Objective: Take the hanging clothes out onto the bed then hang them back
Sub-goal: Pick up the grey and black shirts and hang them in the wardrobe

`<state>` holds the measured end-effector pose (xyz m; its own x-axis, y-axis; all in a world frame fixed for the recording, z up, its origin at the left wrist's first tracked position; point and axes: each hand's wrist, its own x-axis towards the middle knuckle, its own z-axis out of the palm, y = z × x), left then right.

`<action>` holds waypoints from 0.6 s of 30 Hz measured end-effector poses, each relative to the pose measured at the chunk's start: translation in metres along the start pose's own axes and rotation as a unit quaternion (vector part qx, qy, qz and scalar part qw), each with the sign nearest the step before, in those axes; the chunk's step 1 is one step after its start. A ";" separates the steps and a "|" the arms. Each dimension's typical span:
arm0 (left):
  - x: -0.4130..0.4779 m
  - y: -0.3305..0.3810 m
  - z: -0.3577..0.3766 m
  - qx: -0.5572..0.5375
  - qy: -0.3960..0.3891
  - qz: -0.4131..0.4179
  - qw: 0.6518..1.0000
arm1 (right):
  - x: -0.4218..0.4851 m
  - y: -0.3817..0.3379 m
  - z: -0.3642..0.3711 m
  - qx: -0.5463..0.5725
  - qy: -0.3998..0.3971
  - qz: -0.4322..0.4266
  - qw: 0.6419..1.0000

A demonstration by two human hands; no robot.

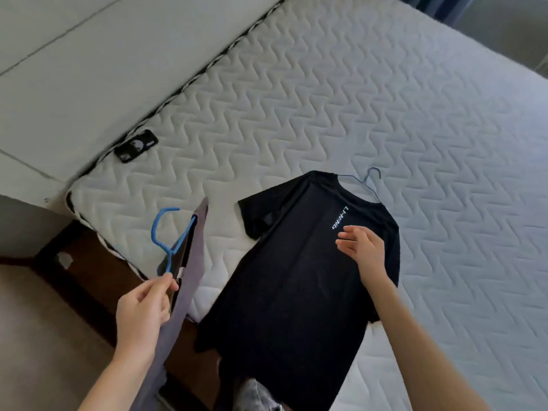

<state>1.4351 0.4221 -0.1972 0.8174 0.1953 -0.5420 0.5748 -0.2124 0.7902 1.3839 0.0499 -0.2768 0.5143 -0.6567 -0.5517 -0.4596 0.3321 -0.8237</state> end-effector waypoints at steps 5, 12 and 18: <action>0.064 -0.022 0.100 -0.054 -0.004 -0.088 0.995 | 0.165 0.011 0.009 0.028 0.073 0.016 0.997; 0.147 -0.041 0.184 -0.117 0.033 -0.132 0.984 | 0.337 0.044 0.057 0.175 0.091 0.130 0.972; 0.152 -0.048 0.201 -0.102 0.015 -0.153 0.983 | 0.381 0.033 0.076 0.367 0.112 0.139 0.913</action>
<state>1.5401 0.2697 -0.3751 0.6045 0.2496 -0.7565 0.7707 0.0569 0.6347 1.6194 -0.1382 -0.5242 0.2525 -0.5733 -0.7795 0.1015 0.8168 -0.5679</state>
